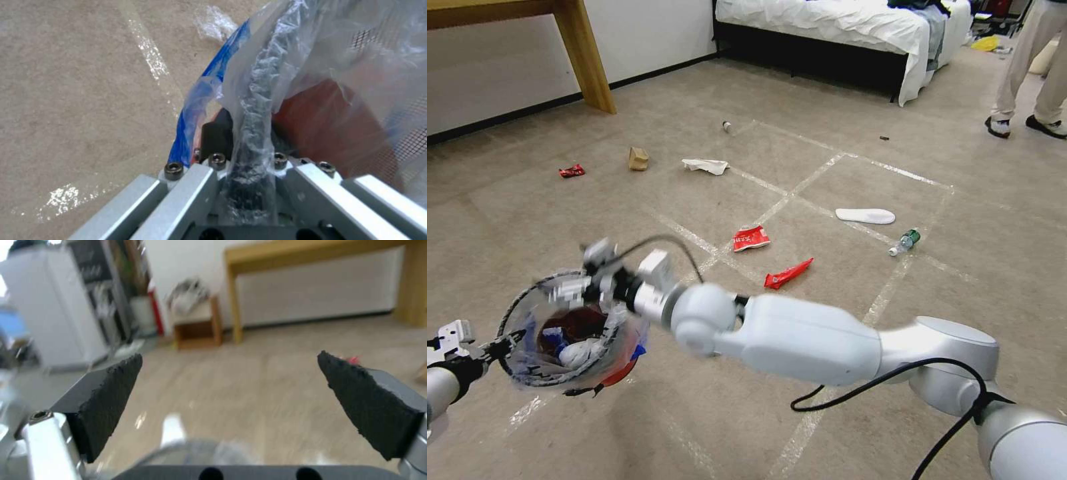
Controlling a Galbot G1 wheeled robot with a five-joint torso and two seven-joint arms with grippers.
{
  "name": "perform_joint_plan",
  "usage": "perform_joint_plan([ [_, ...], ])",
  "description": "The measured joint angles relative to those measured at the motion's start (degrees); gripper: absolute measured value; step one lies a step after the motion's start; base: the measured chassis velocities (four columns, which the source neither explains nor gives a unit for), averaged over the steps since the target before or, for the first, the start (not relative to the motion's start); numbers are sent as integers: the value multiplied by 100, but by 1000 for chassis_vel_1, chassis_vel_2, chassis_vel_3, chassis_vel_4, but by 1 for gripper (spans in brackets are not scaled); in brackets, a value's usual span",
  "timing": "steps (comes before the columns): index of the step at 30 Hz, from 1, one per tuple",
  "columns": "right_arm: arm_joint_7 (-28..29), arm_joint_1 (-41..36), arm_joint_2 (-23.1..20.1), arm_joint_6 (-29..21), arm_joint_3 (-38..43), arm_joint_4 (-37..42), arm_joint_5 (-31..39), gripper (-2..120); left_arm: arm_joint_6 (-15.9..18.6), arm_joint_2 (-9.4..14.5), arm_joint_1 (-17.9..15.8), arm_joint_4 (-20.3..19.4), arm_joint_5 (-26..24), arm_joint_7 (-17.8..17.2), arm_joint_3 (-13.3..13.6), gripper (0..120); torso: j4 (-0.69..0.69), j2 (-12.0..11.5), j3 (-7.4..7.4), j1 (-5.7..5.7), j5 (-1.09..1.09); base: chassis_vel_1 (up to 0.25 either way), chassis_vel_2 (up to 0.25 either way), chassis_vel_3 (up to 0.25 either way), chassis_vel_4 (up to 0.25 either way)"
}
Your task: Pick up the trash bin and place the garbage on the floor into it.
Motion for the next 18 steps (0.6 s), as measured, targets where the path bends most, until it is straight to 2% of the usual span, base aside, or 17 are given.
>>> perform_joint_plan([
  [1,0,0,0,0,0,0,0,100,0,0,0,0,0,0,0,2,0,0,0,0,0,0,0,0,0],
  [3,184,-203,-265,-145,842,284,50,100,0,-4,42,-15,34,1,-41,2,0,0,0,0,2,0,0,0,0],
  [4,184,-203,-265,-145,842,284,50,100,0,-4,42,-15,34,1,-41,2,0,0,0,0,2,0,0,0,0],
  [6,280,-436,-613,-299,1490,542,26,100,0,-5,76,-21,62,-5,-70,2,1,0,-1,0,2,0,0,0,0],
  [7,280,-436,-613,-299,1490,542,26,100,0,-5,76,-21,62,-5,-70,2,1,0,-1,0,2,0,0,0,0],
  [10,410,-1115,-1617,-436,2490,1003,-148,100,0,-20,80,-17,48,-58,-103,2,-2,0,-1,0,3,0,0,0,0],
  [13,420,-1356,-1836,-441,2755,1101,-226,100,0,-27,72,-17,40,-67,-104,2,-5,0,0,-1,4,0,0,0,0],
  [15,447,-2056,-2317,-460,3580,1401,-444,100,0,-35,59,-28,34,-71,-105,2,-7,0,-1,-1,6,0,0,0,0],
  [18,527,-2377,-2499,-420,3921,1597,-534,100,0,-44,53,-29,33,-70,-105,2,-4,0,-1,-1,4,0,0,0,0],
])
